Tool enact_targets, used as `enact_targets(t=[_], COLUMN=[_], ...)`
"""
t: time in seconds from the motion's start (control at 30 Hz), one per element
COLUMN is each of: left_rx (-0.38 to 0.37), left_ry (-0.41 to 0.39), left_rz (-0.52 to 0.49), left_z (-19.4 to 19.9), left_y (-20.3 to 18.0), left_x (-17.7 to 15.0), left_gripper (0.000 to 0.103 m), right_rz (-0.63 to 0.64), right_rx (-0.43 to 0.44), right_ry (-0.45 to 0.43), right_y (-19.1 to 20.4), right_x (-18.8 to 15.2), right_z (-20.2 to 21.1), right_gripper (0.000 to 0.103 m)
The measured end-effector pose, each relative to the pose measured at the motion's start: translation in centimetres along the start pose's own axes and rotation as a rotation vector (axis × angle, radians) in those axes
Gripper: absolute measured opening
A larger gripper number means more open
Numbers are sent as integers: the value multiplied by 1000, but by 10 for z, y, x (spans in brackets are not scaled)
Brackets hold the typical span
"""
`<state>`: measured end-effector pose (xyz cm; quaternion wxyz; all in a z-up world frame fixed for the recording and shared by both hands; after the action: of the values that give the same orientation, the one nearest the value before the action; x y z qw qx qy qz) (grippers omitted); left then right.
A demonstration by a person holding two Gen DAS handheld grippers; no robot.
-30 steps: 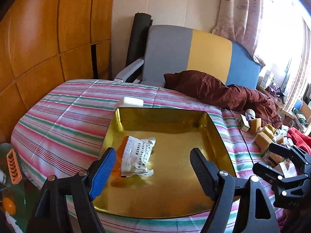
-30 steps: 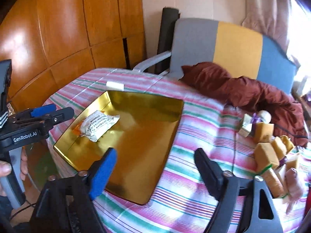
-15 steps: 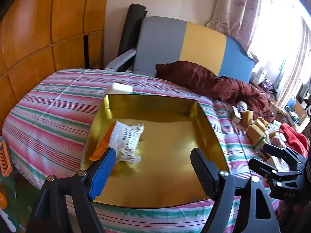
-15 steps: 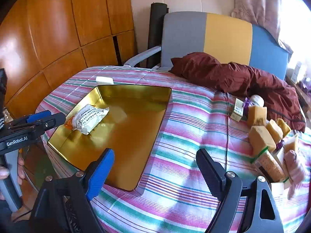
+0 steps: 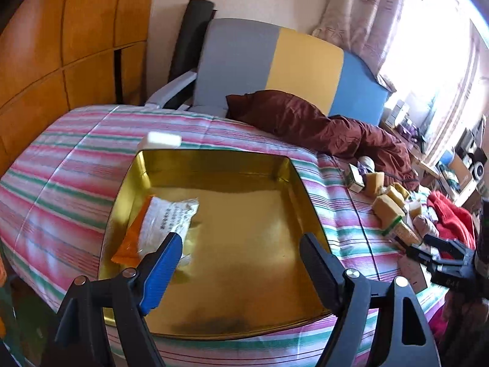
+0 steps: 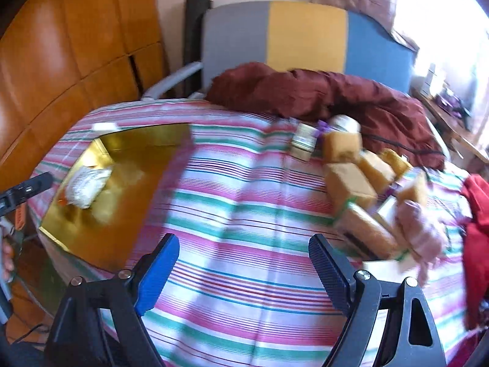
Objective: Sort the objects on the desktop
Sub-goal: 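Move both tools back toward the pile of items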
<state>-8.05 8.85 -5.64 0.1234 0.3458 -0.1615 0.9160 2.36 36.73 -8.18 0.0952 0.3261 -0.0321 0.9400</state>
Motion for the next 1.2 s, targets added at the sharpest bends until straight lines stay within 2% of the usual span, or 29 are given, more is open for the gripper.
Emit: enact_targets(t=[0.17, 0.3, 0.5, 0.6, 0.7, 0.8, 0.97, 1.2], left_rx=[-30, -76, -146, -166, -191, -211, -245, -304], left_ry=[-7, 4, 33, 51, 82, 113, 164, 244], left_rz=[-82, -136, -216, -254, -276, -297, -306, -323], left_z=[3, 1, -7, -13, -21, -32, -53, -88], left_y=[-33, -63, -111, -129, -146, -162, -183, -220], left_x=[9, 9, 1, -2, -7, -13, -18, -13], left_gripper=[80, 80, 80, 80, 80, 80, 79, 79], right_rz=[-26, -74, -234, -342, -374, -355, -331, -346], right_rx=[-69, -83, -84, -76, -78, -79, -113, -107], right_ry=[20, 45, 47, 86, 126, 124, 181, 300], right_y=[-47, -81, -131, -148, -152, -150, -150, -153], right_x=[3, -2, -25, -39, -48, -46, -55, -72], right_z=[14, 23, 27, 15, 7, 3, -9, -29], right_gripper=[87, 87, 87, 90, 90, 92, 94, 95])
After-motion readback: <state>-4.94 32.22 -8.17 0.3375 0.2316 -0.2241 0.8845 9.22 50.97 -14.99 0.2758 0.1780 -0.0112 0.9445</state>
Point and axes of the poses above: each gripper's, at about its wrist camera, not at the fingertips, and z roughly against the way its jaws point, y to its left, x to its top, the point moved 9 cm from there along -z, roughly the way its jaws point, and after that the axes turned 2 degrees about -x, right-handed, at the moved point
